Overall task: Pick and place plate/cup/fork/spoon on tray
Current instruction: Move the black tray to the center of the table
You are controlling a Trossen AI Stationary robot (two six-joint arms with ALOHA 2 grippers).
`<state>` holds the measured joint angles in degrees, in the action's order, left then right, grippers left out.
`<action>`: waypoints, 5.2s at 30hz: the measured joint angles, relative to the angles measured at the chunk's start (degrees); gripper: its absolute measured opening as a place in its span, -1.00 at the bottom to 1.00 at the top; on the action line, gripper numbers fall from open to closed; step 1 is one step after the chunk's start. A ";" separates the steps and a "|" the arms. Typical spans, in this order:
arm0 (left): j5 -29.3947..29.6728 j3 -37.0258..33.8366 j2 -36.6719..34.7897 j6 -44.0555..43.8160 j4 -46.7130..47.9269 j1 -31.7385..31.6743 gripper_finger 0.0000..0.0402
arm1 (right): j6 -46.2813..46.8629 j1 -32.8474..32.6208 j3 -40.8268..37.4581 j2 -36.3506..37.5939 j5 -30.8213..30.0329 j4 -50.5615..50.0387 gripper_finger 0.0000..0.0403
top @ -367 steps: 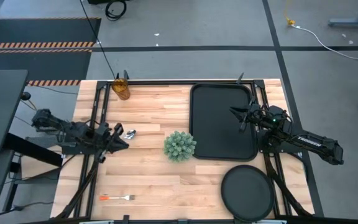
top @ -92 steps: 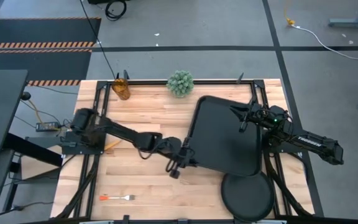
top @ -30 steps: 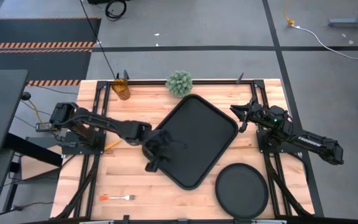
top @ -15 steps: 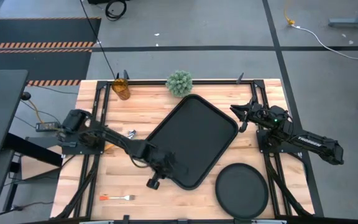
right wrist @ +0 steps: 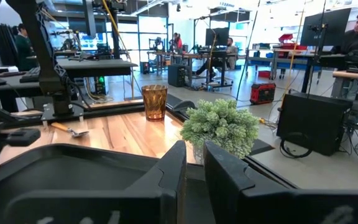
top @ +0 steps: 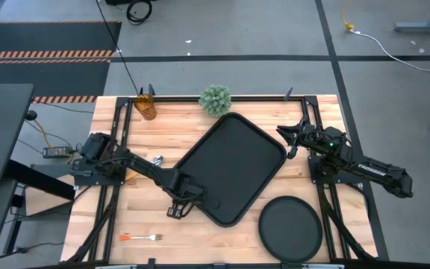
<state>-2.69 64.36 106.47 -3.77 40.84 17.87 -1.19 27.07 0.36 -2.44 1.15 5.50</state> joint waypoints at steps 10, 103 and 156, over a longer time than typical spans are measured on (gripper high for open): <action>-0.10 2.51 -4.39 1.16 -1.28 0.82 -0.96 | 0.00 0.02 0.00 -0.02 0.00 0.00 -0.69; 32.83 -0.35 -9.08 -8.44 -22.29 5.00 -0.60 | -0.02 0.01 0.01 -0.05 -0.02 2.55 -0.69; 17.43 25.83 30.60 -5.92 -61.03 -12.89 -0.97 | -0.02 0.01 0.00 -0.05 0.00 2.58 -0.69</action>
<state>14.74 90.19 137.08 -9.69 -20.19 4.98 -1.21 27.08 0.36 -2.49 1.15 8.08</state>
